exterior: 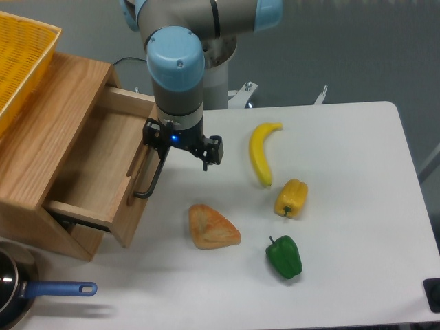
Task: Slide the top drawer open
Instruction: 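Keep pulling the drawer handle further out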
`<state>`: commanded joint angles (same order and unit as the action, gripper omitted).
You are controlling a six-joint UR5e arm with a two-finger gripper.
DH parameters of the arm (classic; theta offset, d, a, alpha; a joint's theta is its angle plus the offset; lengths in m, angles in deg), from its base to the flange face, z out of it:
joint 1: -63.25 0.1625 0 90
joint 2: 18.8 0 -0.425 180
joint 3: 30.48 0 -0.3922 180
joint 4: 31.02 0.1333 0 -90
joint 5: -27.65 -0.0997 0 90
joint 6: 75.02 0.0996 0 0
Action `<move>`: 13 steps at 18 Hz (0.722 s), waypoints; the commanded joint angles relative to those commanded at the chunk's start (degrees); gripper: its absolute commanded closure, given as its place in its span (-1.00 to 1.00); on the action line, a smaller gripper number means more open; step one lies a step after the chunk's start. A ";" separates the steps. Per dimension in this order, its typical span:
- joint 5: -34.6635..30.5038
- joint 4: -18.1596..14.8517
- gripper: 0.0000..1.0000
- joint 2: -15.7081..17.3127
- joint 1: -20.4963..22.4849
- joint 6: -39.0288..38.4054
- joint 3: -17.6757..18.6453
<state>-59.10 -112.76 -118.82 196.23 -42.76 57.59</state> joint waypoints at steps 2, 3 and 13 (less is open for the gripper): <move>0.00 0.09 -1.00 0.00 0.18 0.09 0.00; 0.00 0.09 -1.00 0.00 0.26 0.17 0.00; 0.00 0.18 -1.00 -0.09 1.58 1.76 -0.44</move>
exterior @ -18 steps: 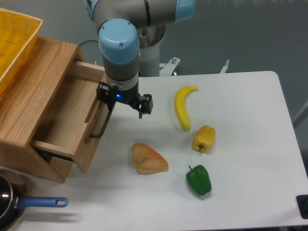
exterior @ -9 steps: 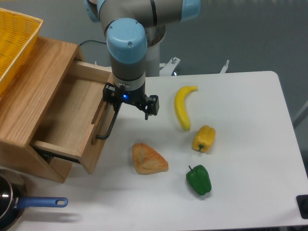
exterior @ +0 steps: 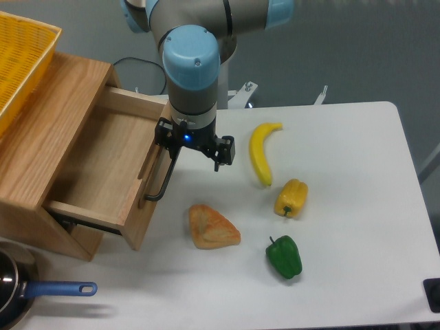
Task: Slide the top drawer open
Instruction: 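Keep pulling the drawer handle further out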
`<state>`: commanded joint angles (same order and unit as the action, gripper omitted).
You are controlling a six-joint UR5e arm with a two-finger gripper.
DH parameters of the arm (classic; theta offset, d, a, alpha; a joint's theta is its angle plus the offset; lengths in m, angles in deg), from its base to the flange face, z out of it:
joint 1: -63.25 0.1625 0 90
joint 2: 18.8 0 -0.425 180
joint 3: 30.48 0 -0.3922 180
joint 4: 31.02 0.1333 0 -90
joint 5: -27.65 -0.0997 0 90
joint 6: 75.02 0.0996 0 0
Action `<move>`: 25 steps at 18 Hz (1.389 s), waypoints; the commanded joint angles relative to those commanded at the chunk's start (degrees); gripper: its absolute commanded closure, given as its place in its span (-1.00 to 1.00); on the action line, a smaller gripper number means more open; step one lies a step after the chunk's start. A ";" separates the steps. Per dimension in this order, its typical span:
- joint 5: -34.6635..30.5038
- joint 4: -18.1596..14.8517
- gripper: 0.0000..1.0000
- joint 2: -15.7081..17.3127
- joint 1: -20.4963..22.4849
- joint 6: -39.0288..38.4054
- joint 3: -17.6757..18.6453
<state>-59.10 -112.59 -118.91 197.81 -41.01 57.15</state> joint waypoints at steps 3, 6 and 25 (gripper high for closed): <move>0.00 -0.09 -1.00 0.09 0.44 0.09 -0.53; 0.09 -0.09 -1.00 0.00 0.62 0.09 -0.79; -0.44 -0.18 -1.00 0.00 1.14 2.37 -0.79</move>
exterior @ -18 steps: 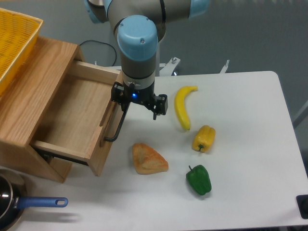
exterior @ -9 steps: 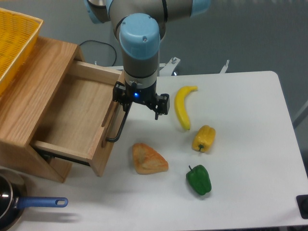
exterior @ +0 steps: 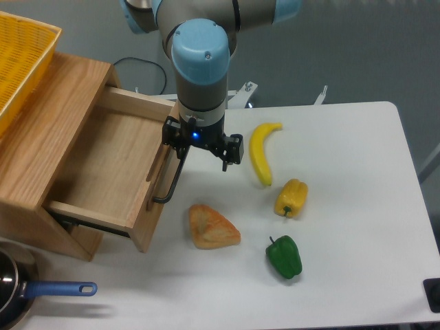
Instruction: Slide the top drawer open
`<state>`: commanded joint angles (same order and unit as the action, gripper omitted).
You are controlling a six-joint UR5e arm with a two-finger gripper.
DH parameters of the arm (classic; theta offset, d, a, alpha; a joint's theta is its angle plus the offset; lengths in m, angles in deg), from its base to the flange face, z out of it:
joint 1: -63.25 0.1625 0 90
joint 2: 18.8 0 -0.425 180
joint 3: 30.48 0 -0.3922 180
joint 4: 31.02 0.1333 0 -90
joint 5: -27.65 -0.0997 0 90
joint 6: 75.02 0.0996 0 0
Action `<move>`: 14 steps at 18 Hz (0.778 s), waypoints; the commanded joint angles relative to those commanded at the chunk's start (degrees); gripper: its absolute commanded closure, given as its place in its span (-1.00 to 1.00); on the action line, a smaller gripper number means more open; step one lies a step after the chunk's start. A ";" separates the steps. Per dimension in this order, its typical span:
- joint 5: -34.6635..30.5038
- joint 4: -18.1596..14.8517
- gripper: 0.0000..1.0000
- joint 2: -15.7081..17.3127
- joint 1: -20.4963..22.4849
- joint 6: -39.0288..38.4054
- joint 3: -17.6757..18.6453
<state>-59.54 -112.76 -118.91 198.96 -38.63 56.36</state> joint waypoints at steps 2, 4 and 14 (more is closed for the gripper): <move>0.00 0.09 -1.00 0.00 0.09 0.09 0.00; -0.17 0.09 -1.00 0.00 0.35 0.17 0.00; -0.79 0.00 -1.00 0.17 1.05 1.76 -0.26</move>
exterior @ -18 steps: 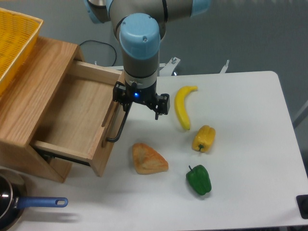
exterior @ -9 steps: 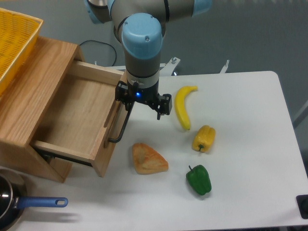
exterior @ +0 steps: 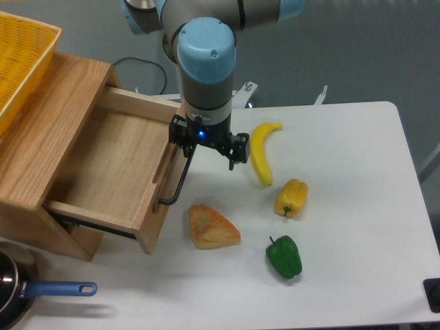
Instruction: Slide the top drawer open
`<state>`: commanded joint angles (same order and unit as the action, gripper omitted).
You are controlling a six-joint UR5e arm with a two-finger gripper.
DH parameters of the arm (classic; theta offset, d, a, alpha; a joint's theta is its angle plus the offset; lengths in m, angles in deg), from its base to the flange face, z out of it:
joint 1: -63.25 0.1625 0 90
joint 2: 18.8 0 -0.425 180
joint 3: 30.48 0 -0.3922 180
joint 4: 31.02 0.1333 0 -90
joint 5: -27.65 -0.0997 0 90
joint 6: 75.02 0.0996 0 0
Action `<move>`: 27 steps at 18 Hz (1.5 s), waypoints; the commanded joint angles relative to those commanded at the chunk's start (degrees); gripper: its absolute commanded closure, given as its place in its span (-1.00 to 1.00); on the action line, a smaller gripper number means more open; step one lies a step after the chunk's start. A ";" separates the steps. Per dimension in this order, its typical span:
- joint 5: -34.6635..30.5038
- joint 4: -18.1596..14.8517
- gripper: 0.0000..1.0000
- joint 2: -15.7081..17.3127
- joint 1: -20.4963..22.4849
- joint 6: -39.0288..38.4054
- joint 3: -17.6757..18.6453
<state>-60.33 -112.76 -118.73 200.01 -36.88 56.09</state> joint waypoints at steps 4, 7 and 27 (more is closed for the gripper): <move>0.44 -0.26 -1.00 0.61 0.09 -0.09 0.17; 1.05 -0.53 -1.00 1.58 0.17 -0.18 0.44; 0.01 -0.35 -1.00 3.69 16.26 25.75 0.70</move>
<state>-60.32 -113.12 -115.04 216.27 -11.13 56.80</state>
